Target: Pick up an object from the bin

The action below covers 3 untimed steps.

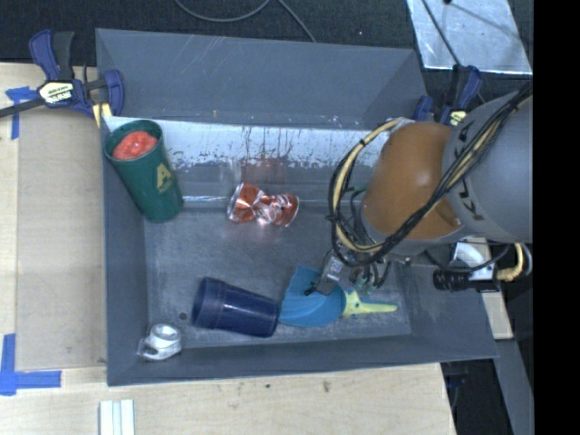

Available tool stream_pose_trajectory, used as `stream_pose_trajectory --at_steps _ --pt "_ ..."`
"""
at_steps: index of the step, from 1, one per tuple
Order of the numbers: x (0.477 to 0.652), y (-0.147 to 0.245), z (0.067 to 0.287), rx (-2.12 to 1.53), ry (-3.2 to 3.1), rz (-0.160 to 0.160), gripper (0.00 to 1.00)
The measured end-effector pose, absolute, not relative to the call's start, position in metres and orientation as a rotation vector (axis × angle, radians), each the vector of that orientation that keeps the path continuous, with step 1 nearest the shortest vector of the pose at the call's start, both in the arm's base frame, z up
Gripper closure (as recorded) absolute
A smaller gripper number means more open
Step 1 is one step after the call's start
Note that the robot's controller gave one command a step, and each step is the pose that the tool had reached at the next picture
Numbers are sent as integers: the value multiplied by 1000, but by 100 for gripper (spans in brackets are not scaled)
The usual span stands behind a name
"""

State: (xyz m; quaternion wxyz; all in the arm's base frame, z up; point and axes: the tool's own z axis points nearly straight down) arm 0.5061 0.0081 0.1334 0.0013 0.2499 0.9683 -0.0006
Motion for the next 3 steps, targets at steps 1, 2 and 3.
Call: stream_pose_trajectory --at_steps 1,2,3 --pt "506 8 154 783 3038 -1 100" --pt "508 8 163 780 3032 2 100" --pt "508 8 166 780 3033 1 100"
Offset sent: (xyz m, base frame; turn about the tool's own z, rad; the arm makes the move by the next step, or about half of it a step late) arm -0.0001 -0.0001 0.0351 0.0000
